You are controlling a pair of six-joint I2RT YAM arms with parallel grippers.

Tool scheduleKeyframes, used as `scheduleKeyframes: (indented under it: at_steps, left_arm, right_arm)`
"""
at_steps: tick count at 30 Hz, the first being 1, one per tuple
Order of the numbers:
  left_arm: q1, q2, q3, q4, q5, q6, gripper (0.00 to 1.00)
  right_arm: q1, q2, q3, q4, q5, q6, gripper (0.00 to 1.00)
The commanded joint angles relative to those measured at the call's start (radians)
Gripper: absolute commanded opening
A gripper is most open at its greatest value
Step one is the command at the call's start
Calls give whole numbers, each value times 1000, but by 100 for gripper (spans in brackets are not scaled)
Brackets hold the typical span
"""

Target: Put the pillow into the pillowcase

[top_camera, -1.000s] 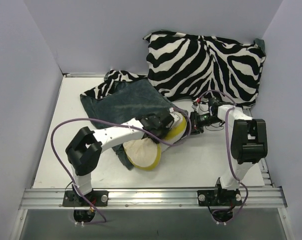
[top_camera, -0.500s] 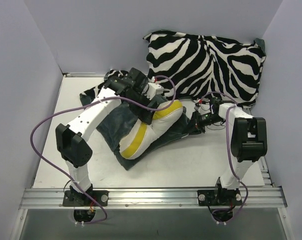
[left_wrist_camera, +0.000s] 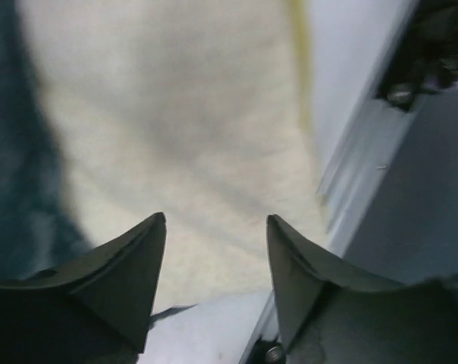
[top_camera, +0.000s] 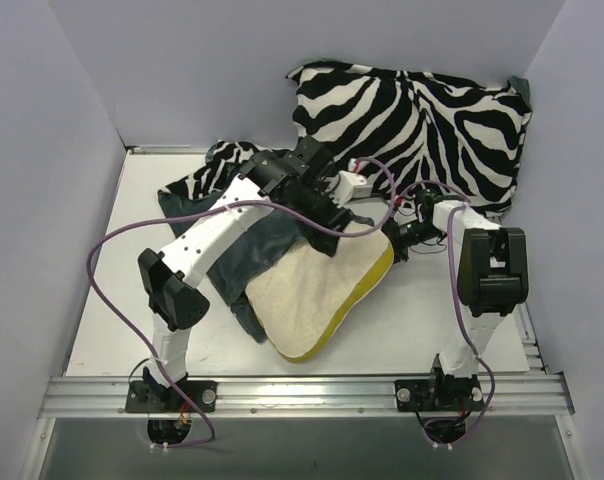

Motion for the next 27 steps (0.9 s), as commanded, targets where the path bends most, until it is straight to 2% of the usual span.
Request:
scheduleKeyframes:
  at_steps: [1,2,3,5,9,10,17,22,25,26,27]
  left_arm:
    - [166,5,-89,22,-322,-6,61]
    - [179,23,-141,46,-374,53,58]
    - [181,32,-161,60,-506,81,55]
    - [184,41,-247,126,-556,171,55]
    - [186,43,-322,192,-529,247,71]
    - [190,48,-327,192,-492,259,73]
    - [187,90,-313,211,-374,279,77]
    - [167,115,-308,255,-372,262,76]
    - [170,149,-299,283,-424,261,65]
    - [170,159,-295,292,-439,265,56]
    - [172,163,-290,291,-444,278,33]
  right_arm:
    - [10,-4,26,-51,6,12,0]
    - [10,-6,23,-52,11,9,0]
    - [10,-7,15,-52,15,6,0]
    - [10,-8,5,-52,18,3,0]
    - [10,-21,-11,-57,34,0,0]
    - [12,-23,-12,-59,35,-5,0]
    - [9,-27,-17,-71,49,-15,0]
    - [9,-26,-15,-82,55,-25,0]
    - [6,-27,-15,-92,57,-35,0]
    - [6,-24,-12,-97,58,-40,0]
    - [3,-24,-12,-105,57,-48,0]
